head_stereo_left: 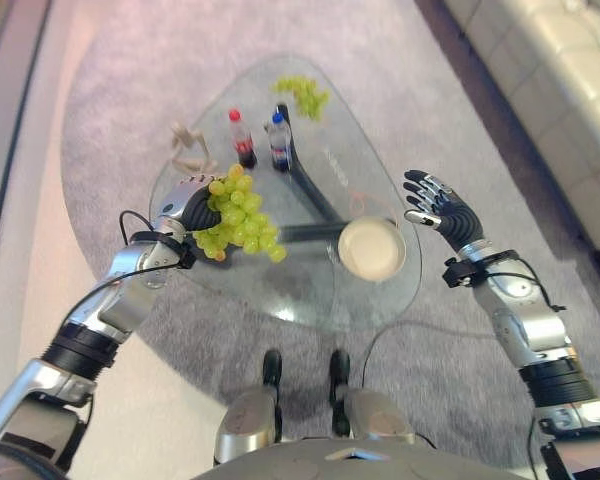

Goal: Pick up fruits into the plate

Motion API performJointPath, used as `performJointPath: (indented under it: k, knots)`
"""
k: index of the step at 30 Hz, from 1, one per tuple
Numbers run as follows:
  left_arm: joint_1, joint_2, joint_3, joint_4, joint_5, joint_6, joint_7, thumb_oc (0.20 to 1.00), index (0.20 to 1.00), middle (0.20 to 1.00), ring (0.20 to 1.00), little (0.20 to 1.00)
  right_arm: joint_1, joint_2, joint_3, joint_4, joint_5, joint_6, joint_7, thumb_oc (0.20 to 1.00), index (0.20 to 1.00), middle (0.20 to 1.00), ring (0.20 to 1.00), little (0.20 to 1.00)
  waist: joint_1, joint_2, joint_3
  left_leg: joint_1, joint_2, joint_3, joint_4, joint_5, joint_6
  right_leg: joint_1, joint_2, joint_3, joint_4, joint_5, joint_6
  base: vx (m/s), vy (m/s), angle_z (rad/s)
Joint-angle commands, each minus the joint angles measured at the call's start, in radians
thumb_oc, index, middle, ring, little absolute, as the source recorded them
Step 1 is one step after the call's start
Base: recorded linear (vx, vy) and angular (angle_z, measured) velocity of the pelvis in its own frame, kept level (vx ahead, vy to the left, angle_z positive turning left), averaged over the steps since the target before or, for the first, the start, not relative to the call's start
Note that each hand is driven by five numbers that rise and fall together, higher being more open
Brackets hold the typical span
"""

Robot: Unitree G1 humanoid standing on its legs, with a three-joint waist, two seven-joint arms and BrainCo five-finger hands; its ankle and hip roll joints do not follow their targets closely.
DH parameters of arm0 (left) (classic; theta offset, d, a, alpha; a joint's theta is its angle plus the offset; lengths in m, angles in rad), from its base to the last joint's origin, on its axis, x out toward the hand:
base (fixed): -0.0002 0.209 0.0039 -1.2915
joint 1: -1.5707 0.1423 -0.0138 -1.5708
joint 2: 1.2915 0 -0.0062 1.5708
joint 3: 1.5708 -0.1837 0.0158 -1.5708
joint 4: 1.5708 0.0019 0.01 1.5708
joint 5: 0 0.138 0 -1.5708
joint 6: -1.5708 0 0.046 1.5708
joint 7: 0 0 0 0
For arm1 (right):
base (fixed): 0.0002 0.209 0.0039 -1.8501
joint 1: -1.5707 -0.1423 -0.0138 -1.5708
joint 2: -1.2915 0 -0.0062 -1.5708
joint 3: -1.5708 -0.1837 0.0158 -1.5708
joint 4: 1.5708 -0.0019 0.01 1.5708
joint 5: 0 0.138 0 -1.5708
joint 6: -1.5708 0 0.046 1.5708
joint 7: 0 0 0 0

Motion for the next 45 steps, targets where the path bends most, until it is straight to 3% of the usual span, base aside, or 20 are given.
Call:
performJointPath:
  k: [1, 8, 12, 17, 20, 32, 38, 45]
  knots:
    - [-0.080, 0.038, -0.020, -0.027, 0.093, -0.096, -0.036, 0.200, 0.200, 0.200, 0.200, 0.200, 0.028, -0.044, -0.007, -0.051, 0.047, 0.060, 0.067, 1.000, 1.000, 1.000, 1.000, 1.000, 0.006, -0.020, -0.135, 0.014, -0.027, 0.053, 0.054, -0.126, 0.011, 0.004, -0.054, -0.005, 0.066, -0.042, 0.082, 0.04, 0.005, 0.18]
    - [-0.288, 0.112, -0.166, -0.082, 0.180, -0.134, -0.088, 0.200, 0.200, 0.200, 0.200, 0.200, -0.063, -0.084, 0.065, -0.098, 0.182, 0.249, 0.127, 1.000, 1.000, 1.000, 1.000, 1.000, 0.001, -0.021, -0.172, 0.049, -0.028, 0.066, 0.040, -0.124, 0.009, 0.044, -0.054, -0.024, 0.045, -0.035, 0.082, 0.02, 0.008, 0.05]
    - [-0.360, 0.112, -0.221, -0.100, 0.201, -0.153, -0.092, 0.200, 0.200, 0.200, 0.200, 0.200, -0.093, -0.067, 0.098, -0.104, 0.280, 0.313, 0.137, 1.000, 1.000, 1.000, 1.000, 1.000, 0.003, -0.021, -0.178, 0.061, -0.027, 0.069, 0.038, -0.127, 0.009, 0.058, -0.054, -0.029, 0.038, -0.035, 0.082, 0.00, 0.000, 0.00]
    - [-0.461, 0.096, -0.299, -0.127, 0.205, -0.199, -0.106, 0.200, 0.200, 0.200, 0.200, 0.200, -0.137, -0.006, 0.163, -0.112, 0.547, 0.491, 0.179, 1.000, 1.000, 1.000, 1.000, 1.000, 0.006, -0.022, -0.186, 0.074, -0.028, 0.067, 0.030, -0.132, 0.011, 0.070, -0.053, -0.034, 0.030, -0.036, 0.083, 0.00, 0.000, 0.00]
    - [-0.499, 0.089, -0.338, -0.131, 0.185, -0.227, -0.089, 0.200, 0.200, 0.200, 0.200, 0.200, -0.148, 0.034, 0.206, -0.111, 0.689, 0.557, 0.183, 1.000, 1.000, 1.000, 1.000, 1.000, 0.011, -0.023, -0.193, 0.079, -0.028, 0.067, 0.027, -0.132, 0.010, 0.075, -0.054, -0.039, 0.027, -0.036, 0.084, 0.01, -0.010, 0.06]
    - [-0.509, 0.065, -0.362, -0.159, 0.191, -0.293, -0.048, 0.200, 0.200, 0.200, 0.200, 0.200, -0.143, 0.135, 0.290, -0.128, 0.931, 0.652, 0.119, 1.000, 1.000, 1.000, 1.000, 1.000, 0.033, -0.021, -0.203, 0.091, -0.028, 0.057, 0.022, -0.139, 0.008, 0.092, -0.050, -0.049, 0.018, -0.046, 0.085, 0.01, -0.002, 0.04]
    - [-0.535, 0.057, -0.391, -0.163, 0.188, -0.282, -0.062, 0.200, 0.200, 0.200, 0.200, 0.200, -0.150, 0.144, 0.319, -0.148, 0.960, 0.646, 0.114, 1.000, 1.000, 1.000, 1.000, 1.000, 0.033, -0.023, -0.201, 0.091, -0.030, 0.054, 0.022, -0.138, 0.007, 0.092, -0.049, -0.046, 0.017, -0.045, 0.086, 0.00, 0.000, 0.00]
    - [-0.558, 0.036, -0.411, -0.166, 0.150, -0.270, -0.126, 0.200, 0.200, 0.200, 0.200, 0.200, -0.185, 0.157, 0.349, -0.167, 0.904, 0.589, 0.101, 1.000, 1.000, 1.000, 1.000, 1.000, 0.031, -0.022, -0.202, 0.089, -0.030, 0.053, 0.024, -0.137, 0.007, 0.089, -0.048, -0.040, 0.016, -0.044, 0.085, 0.00, 0.000, 0.00]
